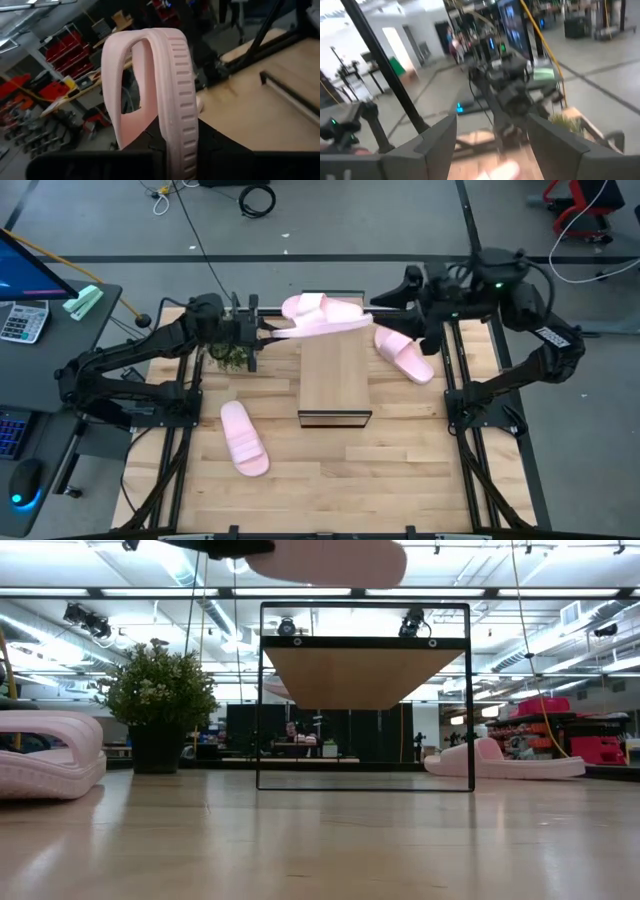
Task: Pick and place slides into the shelf
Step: Put the pink slide on the shelf
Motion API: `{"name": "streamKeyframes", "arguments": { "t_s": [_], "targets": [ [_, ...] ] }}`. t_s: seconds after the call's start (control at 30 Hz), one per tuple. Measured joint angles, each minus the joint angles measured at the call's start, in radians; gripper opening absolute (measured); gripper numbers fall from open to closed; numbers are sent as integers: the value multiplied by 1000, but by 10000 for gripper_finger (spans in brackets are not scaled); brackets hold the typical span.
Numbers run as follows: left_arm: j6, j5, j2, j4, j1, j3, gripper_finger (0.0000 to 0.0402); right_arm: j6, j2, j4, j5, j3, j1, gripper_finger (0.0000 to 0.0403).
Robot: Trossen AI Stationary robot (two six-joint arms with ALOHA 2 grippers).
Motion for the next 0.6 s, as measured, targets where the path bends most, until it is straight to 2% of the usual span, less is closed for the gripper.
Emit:
{"name": "streamKeyframes", "arguments": {
  "t_s": [0.2, 0.37, 0.6],
  "targets": [
    [6, -45, 0, -59, 0, 0, 42, -36, 3, -87, 1, -32, 0, 245],
    [15, -61, 0, -86, -1, 0, 42, -156, 4, -184, 8, -52, 0, 244],
    [72, -160, -1, -112, -1, 0, 42, -247, 14, -379, 95, -56, -44, 241]
  ]
}}
